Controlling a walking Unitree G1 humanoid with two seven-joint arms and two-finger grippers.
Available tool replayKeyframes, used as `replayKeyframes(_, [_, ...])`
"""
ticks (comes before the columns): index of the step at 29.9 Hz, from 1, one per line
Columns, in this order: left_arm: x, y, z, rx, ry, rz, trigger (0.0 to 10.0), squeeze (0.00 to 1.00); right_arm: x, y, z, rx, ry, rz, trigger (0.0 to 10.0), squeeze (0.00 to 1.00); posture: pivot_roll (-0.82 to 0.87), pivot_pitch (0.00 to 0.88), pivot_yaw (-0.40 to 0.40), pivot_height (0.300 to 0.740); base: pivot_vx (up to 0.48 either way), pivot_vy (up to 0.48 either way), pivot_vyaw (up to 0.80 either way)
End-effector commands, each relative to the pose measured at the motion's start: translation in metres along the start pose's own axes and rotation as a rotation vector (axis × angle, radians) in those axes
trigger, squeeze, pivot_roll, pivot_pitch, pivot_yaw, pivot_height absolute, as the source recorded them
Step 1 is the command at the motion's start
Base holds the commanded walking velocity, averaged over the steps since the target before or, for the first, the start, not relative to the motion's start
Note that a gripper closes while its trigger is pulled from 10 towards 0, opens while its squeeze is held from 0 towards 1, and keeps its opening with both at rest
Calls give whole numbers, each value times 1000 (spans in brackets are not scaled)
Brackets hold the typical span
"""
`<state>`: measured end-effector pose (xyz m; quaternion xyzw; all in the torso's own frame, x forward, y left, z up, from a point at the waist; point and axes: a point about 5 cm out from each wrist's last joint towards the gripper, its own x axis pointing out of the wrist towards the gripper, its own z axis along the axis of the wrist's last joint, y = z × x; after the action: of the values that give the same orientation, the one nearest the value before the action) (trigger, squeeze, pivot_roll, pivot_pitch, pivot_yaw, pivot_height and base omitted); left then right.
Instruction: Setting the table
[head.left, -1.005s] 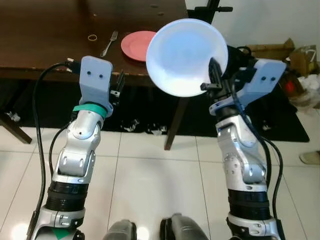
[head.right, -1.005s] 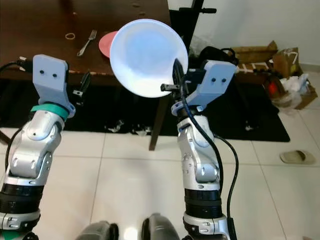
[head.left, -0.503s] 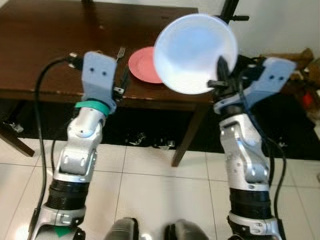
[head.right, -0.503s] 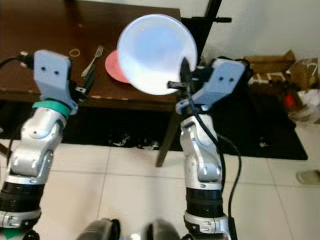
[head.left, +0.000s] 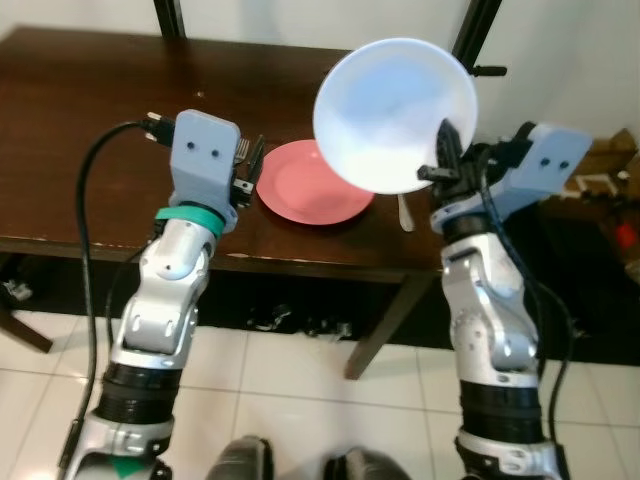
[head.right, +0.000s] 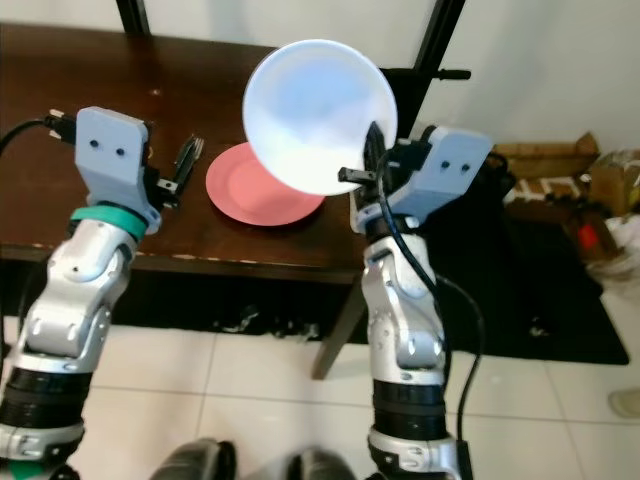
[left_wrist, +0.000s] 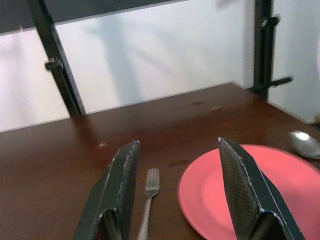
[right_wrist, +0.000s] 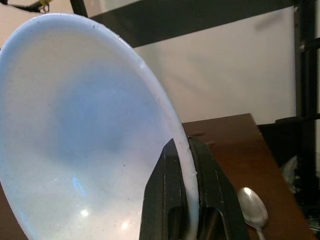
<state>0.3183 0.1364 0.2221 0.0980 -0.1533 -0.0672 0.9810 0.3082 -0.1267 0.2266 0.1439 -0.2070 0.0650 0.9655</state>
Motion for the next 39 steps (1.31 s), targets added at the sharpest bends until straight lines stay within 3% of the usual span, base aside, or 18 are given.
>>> replayKeyframes(1, [-1,-4,-2,-5,10,-16,10000,0,-2,-7,1,-13,-4,-25,10000,0,8,0,25,740,480,0,0])
replayKeyframes(15, [-2,-6,-2,-3,10,-23,10000,0,-2,-7,0,-14,3,-24,10000,0,10,0,24,740,473,0,0])
replayKeyframes(28, [-6,-14,3,-77,-5,-102,10000,0,-2,-9,-1,-20,10,-32,10000,0,12,0,21,740,0,0,0])
replayKeyframes(39, [-4,-14,4,-82,-9,-100,10000,0,0,-10,-4,-31,28,-28,10000,0,14,0,19,740,0,0,0])
